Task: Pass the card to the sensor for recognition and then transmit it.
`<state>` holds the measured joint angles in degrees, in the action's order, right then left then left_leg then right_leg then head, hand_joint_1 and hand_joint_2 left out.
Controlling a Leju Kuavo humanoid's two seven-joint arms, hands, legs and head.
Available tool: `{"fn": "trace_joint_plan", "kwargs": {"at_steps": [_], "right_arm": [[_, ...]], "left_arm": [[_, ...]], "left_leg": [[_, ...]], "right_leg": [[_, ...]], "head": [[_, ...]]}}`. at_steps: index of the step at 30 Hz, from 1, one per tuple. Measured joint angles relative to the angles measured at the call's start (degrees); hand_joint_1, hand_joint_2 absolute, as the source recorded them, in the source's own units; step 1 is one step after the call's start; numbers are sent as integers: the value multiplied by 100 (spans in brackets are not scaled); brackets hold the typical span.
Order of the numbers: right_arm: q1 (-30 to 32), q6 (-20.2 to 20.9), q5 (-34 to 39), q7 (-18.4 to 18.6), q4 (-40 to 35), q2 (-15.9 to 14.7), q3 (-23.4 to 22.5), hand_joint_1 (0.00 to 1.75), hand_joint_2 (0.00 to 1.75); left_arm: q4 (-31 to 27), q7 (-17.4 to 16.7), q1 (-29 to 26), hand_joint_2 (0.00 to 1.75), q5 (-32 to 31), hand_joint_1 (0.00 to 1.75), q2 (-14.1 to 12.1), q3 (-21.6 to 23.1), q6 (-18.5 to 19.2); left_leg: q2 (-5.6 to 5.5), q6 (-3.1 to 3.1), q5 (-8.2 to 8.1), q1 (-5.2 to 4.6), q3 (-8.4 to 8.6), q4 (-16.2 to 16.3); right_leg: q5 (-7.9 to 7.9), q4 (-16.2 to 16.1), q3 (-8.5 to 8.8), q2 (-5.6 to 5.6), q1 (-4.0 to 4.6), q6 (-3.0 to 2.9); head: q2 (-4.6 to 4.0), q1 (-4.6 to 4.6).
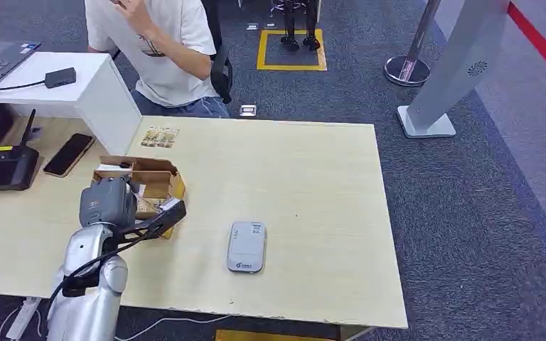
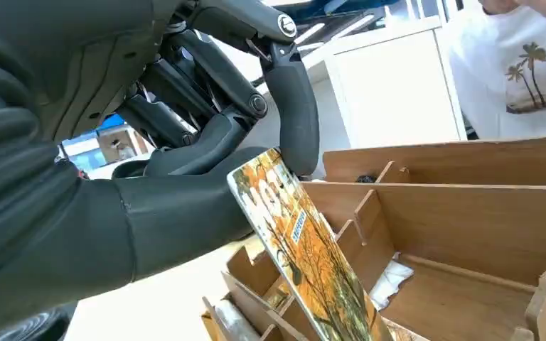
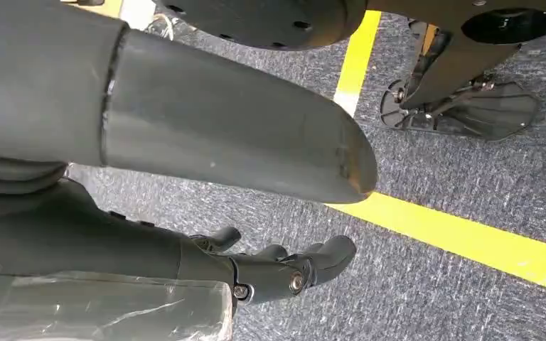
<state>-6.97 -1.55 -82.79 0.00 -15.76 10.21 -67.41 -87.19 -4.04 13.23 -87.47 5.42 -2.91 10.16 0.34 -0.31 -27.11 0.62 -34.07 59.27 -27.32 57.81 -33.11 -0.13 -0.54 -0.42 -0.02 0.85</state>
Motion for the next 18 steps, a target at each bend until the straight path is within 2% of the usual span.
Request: {"fn": "trace_joint_plan", "kwargs": {"at_steps": [12, 18], "right_arm": [[0, 0, -9, 0, 0, 0, 4, 0, 0], [-5, 9, -79, 2, 0, 0, 37, 0, 0]], "left_arm": [[0, -2, 19, 175, 0, 175, 54, -4, -39], [-50, 59, 301, 175, 2, 175, 105, -83, -59]], "left_leg": [[0, 0, 0, 0, 0, 0], [-1, 0, 1, 0, 0, 0]], "right_leg": [[0, 0, 0, 0, 0, 0], [1, 0, 0, -1, 0, 0]], "head": [[0, 0], [0, 0]]}}
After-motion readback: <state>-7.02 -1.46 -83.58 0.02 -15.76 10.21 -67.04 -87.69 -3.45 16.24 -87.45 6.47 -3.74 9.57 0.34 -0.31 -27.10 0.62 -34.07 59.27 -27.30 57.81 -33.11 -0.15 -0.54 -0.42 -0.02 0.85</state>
